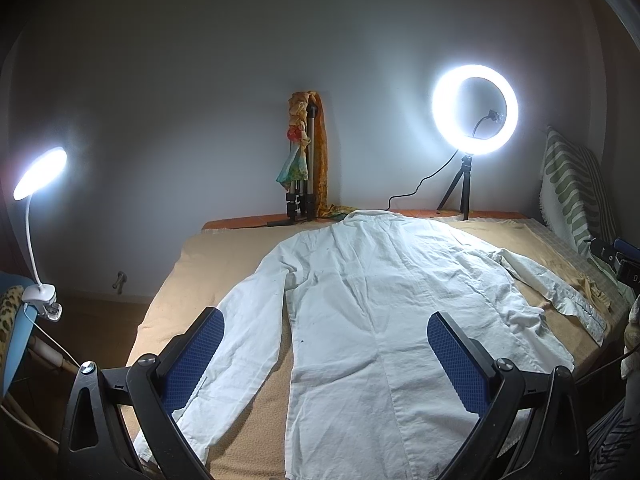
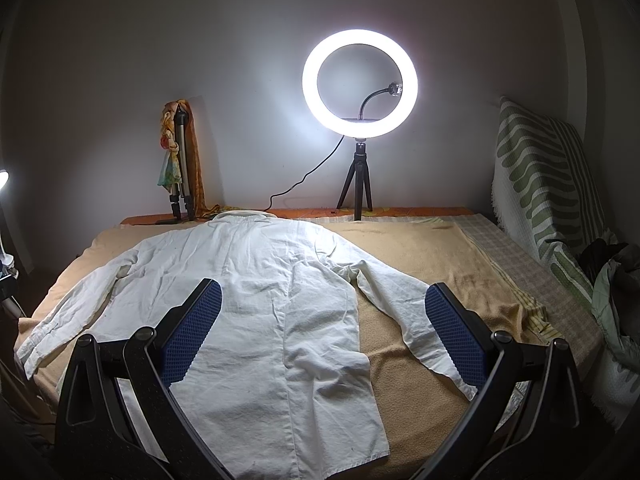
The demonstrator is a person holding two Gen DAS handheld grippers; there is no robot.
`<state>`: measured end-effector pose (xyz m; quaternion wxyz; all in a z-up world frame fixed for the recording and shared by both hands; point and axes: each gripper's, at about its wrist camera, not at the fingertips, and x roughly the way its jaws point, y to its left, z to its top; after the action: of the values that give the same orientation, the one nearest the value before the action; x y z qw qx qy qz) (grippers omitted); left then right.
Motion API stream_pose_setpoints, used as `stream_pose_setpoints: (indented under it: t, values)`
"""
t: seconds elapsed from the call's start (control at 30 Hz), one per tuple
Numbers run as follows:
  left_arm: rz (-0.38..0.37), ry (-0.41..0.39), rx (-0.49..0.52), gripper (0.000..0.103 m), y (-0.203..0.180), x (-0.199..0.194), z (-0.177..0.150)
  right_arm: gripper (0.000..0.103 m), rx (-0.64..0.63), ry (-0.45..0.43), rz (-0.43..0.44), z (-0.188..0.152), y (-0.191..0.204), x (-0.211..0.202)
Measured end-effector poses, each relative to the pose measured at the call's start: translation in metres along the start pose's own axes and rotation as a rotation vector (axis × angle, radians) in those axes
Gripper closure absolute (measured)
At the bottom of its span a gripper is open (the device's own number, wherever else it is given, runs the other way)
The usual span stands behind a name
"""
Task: Fold small clothes
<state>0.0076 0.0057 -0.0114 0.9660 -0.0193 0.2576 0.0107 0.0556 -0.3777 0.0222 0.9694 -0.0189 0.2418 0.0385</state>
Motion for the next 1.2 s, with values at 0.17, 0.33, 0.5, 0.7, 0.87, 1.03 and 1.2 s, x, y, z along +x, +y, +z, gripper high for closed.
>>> stream_pose_setpoints:
  t: [0.17,0.33,0.5,0.7,0.87,1.03,1.2]
  values:
    - [0.012,0.002,0.000,0.000,0.002,-0.001,-0.005,0.000,0.001,0.000,0.002,0.000,0.000,0.000]
    - [0.036,0.013,-0.005,0.000,0.010,0.002,-0.008,0.000,-0.004,0.003,0.012,0.001,0.007,0.003]
    - [0.079,0.033,-0.021,0.000,0.029,0.011,-0.007,0.000,-0.008,0.011,0.037,0.003,0.017,0.010]
    - [0.170,0.082,-0.023,0.001,0.065,0.035,-0.008,0.000,-0.031,0.048,0.086,0.010,0.038,0.027]
    - [0.190,0.182,-0.077,0.010,0.108,0.066,-0.015,0.000,-0.028,0.111,0.193,0.021,0.060,0.040]
    - [0.176,0.285,-0.150,0.021,0.152,0.101,-0.020,0.000,-0.044,0.105,0.302,0.044,0.089,0.047]
    - [0.140,0.364,-0.284,0.027,0.192,0.130,-0.033,0.000,-0.042,0.099,0.385,0.056,0.121,0.066]
